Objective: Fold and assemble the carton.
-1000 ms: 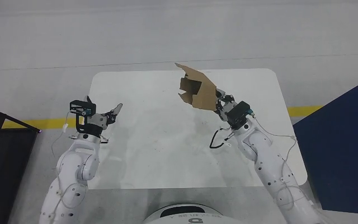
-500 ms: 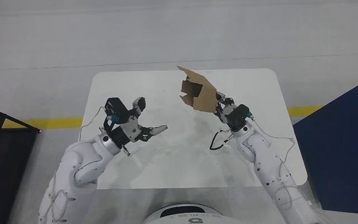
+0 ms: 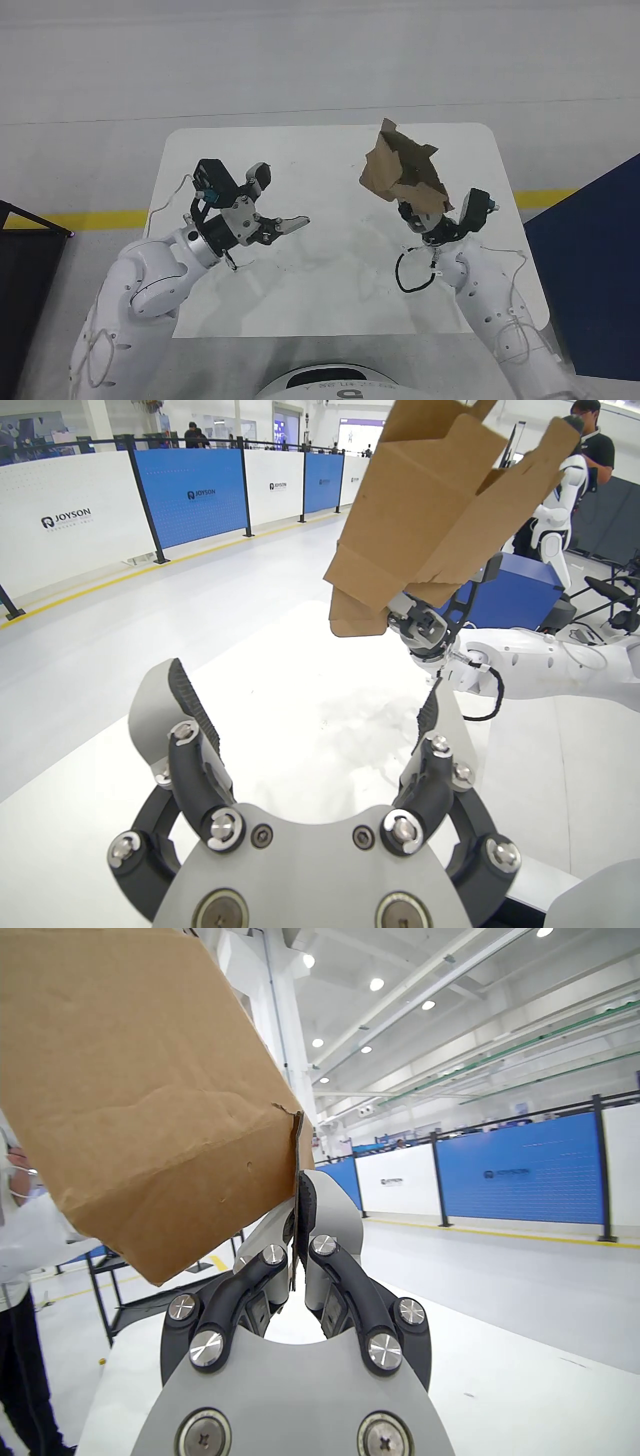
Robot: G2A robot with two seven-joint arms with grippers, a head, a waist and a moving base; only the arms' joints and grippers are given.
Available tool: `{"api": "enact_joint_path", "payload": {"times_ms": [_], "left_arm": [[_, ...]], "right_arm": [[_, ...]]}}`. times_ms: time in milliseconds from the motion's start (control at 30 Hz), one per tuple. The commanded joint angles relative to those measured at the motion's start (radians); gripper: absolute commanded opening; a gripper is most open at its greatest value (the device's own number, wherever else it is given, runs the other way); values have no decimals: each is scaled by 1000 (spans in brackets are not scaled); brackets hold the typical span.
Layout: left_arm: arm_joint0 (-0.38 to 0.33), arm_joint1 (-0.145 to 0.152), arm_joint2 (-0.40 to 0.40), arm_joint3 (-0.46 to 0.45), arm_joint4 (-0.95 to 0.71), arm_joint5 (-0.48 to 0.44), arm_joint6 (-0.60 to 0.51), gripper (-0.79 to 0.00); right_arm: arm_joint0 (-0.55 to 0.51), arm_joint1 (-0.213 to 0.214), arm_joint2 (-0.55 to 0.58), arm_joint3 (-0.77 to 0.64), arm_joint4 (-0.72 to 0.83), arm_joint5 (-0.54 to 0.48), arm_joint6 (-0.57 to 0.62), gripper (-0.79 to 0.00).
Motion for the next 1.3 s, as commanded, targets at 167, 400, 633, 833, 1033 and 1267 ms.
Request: {"api": "enact_joint_path", "payload": {"times_ms": [167,400,633,833,1033,1267], "left_arm": [[10,6,-20,-8,-18,-16,10,0],[13,12,-33,-2,-60,-45,0,0],[11,16,-38,-1,-76,-52,-3,0],[12,21,-30,25,-136,-79,-28,0],[-16,31,25,102,-328,-123,-175,0],[-110,45,86,232,-717,-106,-401,0]], "right_arm": [[24,-4,-23,-2,-13,-27,3,-785],[55,-2,-98,-7,181,-110,57,-785],[81,19,-81,56,149,-82,56,-785],[-14,20,9,-51,-5,467,172,-785],[-155,13,34,-307,-347,1109,365,-785],[-213,-5,-35,-429,-686,1430,535,-785]]}}
